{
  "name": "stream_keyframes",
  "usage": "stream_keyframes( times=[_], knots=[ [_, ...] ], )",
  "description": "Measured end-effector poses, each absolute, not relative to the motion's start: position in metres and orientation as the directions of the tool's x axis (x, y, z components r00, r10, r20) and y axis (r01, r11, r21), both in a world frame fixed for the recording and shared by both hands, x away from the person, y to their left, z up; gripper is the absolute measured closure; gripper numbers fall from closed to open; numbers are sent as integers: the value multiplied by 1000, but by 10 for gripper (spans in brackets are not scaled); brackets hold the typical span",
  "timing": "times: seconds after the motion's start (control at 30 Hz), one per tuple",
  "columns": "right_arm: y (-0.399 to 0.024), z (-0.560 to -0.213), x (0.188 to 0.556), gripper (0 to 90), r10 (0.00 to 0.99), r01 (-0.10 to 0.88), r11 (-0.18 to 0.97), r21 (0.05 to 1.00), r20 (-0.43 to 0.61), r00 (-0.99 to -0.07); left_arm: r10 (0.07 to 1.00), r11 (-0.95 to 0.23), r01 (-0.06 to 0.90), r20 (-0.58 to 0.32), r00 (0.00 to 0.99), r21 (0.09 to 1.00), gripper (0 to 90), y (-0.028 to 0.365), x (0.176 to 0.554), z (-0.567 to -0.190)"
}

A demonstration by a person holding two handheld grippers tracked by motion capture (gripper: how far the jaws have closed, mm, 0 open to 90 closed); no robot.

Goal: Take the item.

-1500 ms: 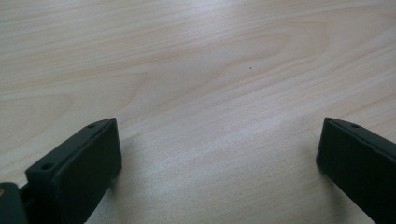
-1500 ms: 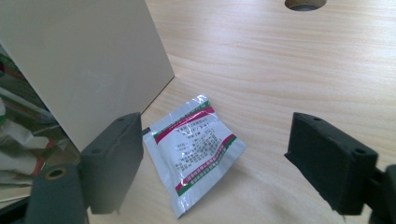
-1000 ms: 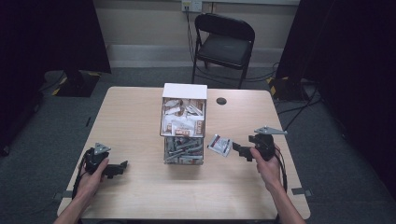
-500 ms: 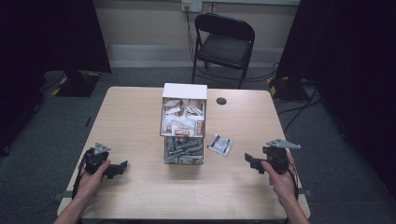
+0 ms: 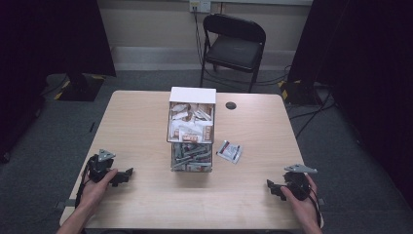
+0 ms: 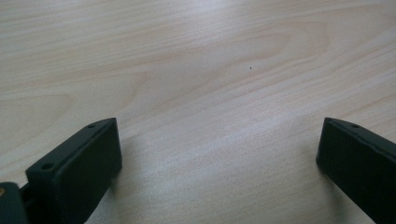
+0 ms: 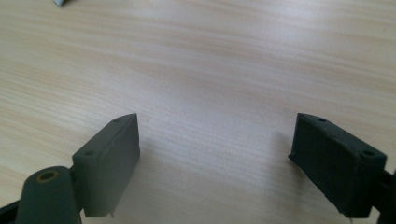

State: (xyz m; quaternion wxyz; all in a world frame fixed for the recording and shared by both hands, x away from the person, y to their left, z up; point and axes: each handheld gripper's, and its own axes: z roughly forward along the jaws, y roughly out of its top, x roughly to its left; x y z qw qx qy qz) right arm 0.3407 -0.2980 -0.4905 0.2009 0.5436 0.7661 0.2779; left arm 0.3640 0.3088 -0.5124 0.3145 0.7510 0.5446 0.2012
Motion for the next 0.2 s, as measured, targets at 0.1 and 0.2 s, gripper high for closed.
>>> stream_keyframes(
  times=[0.1,0.2],
  knots=[
    [-296,-494,340,124,951,705,240,668,-16,-308,945,-209,691,-40,326,692,0,309,364,-512],
    [-296,-499,339,104,951,676,229,701,-13,-309,945,-209,692,-40,326,691,0,309,364,-512]
  ],
)
